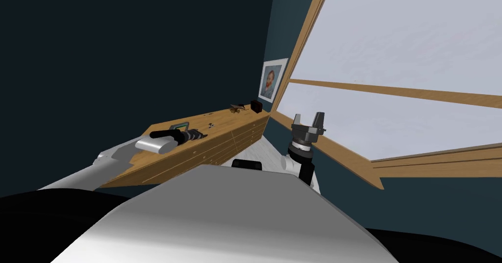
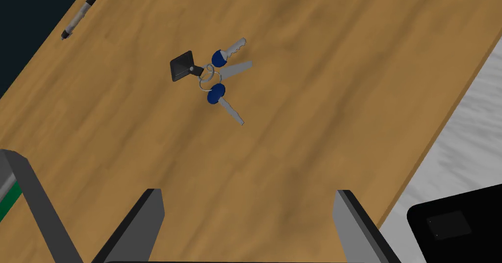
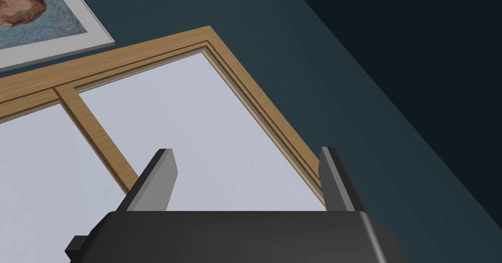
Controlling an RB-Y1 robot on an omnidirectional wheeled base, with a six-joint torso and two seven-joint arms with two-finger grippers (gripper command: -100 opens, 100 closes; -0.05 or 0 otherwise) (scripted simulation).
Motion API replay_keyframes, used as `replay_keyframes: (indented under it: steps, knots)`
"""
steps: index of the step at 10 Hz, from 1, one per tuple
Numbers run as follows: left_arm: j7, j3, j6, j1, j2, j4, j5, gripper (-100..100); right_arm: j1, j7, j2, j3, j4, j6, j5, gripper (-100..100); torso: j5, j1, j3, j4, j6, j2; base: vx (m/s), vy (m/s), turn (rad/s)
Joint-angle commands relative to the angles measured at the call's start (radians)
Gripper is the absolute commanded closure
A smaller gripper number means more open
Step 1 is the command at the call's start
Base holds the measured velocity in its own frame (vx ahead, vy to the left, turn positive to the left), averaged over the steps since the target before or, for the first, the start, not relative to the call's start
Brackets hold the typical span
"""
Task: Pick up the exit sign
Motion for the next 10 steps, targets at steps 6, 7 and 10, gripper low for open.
replay_keyframes:
  steps: [6, 7, 10]
  knots:
    - [0.172, -0.019, 0.129, 0.011, 0.126, 0.090, 0.129, -100, 0.000, 0.000, 0.000, 0.000, 0.000, 0.000, 0.000, 0, 0.000, 0.000, 0.000, 0.000, -0.001, 0.001, 0.016, -0.005, -0.079]
    - [0.205, -0.019, 0.137, 0.011, 0.126, 0.090, 0.129, -100, 0.000, 0.000, 0.000, 0.000, 0.000, 0.000, 0.000, 0, 0.000, 0.000, 0.000, 0.000, 0.000, 0.000, 0.021, 0.002, -0.087]
    - [0.285, -0.028, 0.185, 0.014, 0.173, 0.129, 0.176, -100, 0.000, 0.000, 0.000, 0.000, 0.000, 0.000, 0.000, 0, 0.000, 0.001, 0.000, 0.000, 0.000, 0.000, 0.015, 0.003, -0.076]
